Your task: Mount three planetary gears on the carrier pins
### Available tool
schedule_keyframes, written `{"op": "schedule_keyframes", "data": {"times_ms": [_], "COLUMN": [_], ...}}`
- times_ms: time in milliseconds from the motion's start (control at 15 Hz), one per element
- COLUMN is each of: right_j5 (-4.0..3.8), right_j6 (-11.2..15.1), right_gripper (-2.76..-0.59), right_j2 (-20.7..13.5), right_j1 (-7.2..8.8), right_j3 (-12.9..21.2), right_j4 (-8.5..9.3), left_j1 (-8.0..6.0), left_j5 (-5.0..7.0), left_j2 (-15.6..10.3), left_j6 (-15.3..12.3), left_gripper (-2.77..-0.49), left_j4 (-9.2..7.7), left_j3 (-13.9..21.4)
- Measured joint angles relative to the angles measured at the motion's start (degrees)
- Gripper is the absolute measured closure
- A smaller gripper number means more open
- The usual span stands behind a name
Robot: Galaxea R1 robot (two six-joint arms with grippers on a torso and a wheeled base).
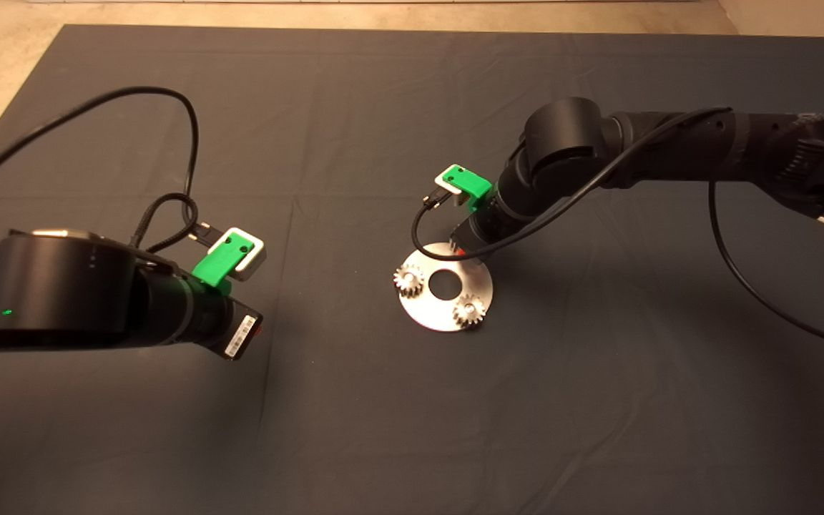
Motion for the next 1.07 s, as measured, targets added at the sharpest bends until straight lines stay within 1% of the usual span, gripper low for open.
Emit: {"op": "schedule_keyframes", "data": {"times_ms": [67, 200, 400, 867, 1067], "right_j5": [0.01, 0.06, 0.11, 0.0, -0.29], "right_j6": [0.0, 0.0, 0.0, 0.0, 0.0], "right_gripper": [-0.82, -0.82, -0.83, -0.83, -0.83], "right_j2": [0.0, 0.0, 0.0, 0.0, -0.1], "right_j1": [0.0, 0.01, 0.01, 0.0, -0.06], "right_j3": [-0.1, -0.1, -0.1, 0.1, 0.5], "right_j4": [0.02, 0.07, 0.07, 0.05, 0.05], "left_j1": [0.0, 0.0, 0.0, 0.0, 0.0], "left_j5": [0.02, -0.44, -0.85, -0.87, -0.89], "left_j2": [0.1, 0.2, 0.3, 0.2, 0.3], "left_j6": [0.0, 0.1, 0.9, 1.6, 1.9], "left_gripper": [-1.31, -1.31, -1.31, -1.31, -1.31], "left_j4": [0.0, -0.01, 0.02, 0.02, 0.02], "left_j3": [-0.1, -0.5, -1.0, -2.2, -2.8]}}
